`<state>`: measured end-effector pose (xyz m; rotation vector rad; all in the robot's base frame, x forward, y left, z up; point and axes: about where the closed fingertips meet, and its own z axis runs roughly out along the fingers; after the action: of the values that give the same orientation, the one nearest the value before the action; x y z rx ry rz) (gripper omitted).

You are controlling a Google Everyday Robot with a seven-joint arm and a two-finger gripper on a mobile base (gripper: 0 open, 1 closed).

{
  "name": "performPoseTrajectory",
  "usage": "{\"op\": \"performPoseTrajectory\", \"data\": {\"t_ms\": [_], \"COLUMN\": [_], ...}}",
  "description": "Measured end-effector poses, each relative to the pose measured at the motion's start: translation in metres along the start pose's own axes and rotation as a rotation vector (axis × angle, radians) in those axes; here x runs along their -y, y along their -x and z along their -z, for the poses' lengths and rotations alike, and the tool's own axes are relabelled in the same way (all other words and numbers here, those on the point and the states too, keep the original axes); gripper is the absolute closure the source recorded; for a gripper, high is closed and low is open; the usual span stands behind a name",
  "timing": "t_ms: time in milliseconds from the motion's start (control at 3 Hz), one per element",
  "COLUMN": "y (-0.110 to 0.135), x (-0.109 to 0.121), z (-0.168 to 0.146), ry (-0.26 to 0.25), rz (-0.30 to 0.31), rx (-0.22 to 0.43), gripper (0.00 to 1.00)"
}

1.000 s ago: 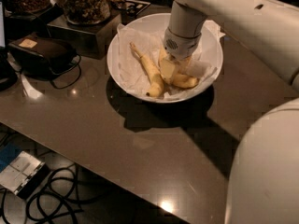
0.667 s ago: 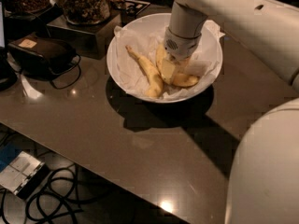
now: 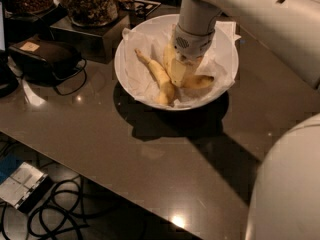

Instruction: Pick banana from white bowl

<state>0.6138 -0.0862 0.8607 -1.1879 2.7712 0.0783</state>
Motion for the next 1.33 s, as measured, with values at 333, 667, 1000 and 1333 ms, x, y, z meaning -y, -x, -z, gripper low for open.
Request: {"op": "performPoseTrajectory", "data": {"t_ms": [333, 667, 1000, 1333], "y": [0.001, 0.005, 0.012, 0.024], "x": [-0.007, -0.01, -0.015, -0.022], "z": [0.022, 0.037, 0.05, 0.07], "ry": [-0.027, -0.023, -0.013, 0.004], "rz": [-0.004, 0.007, 0.038, 0.097], "rx": [-0.009, -0.008, 0.002, 0.056], "gripper": [1.0, 1.0, 1.0, 1.0]}}
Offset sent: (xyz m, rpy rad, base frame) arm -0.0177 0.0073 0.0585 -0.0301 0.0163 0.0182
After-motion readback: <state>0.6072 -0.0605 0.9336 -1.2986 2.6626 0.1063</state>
